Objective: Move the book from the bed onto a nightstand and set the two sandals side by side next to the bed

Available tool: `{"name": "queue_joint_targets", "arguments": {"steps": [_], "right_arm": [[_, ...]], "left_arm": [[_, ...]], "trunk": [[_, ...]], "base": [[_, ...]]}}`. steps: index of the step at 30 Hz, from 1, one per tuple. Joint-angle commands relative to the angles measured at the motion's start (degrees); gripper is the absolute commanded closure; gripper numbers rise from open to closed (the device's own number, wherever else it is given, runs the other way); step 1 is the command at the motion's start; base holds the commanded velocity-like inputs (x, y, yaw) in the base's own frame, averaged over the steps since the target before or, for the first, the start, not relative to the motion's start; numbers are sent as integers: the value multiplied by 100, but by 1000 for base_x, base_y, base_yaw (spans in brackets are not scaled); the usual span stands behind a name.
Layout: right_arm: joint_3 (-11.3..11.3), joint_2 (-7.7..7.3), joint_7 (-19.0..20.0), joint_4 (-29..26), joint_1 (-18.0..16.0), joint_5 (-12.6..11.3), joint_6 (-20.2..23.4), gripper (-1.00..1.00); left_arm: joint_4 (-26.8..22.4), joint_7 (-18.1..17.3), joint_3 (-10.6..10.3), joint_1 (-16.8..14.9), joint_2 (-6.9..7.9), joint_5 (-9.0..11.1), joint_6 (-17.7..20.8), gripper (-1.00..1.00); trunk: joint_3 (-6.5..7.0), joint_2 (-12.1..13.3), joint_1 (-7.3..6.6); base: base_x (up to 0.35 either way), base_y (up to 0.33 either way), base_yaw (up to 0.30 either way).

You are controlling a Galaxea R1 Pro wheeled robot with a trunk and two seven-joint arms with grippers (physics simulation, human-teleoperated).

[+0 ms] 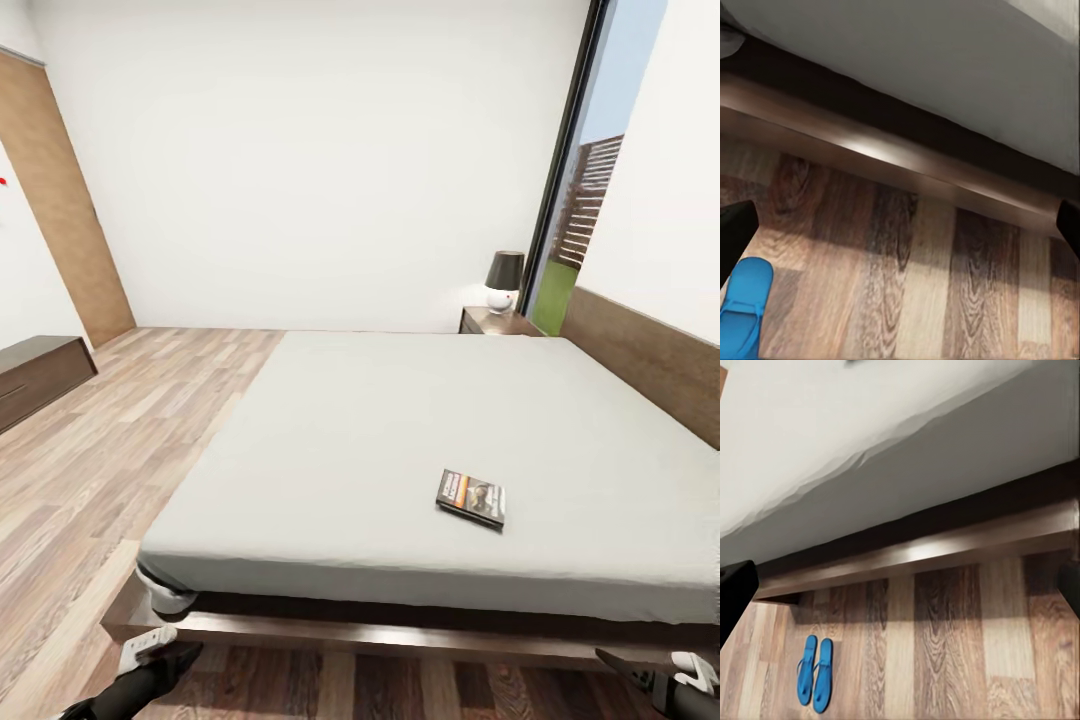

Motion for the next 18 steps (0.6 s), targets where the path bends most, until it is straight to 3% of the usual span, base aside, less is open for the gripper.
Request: {"name": "queue_joint_targets", "arguments": {"steps": [1, 18], "right_arm": [[-46, 1, 20, 1, -3, 21, 55, -100], [-46, 1, 20, 1, -3, 20, 55, -100]], "left_arm": [[-6, -36, 49, -5, -3, -57, 4, -100], [-6, -36, 49, -5, -5, -57, 4, -100]], "trunk": [[-5, -3, -1], [-5, -3, -1]], "base": [[0, -287, 0], [0, -287, 0]]}}
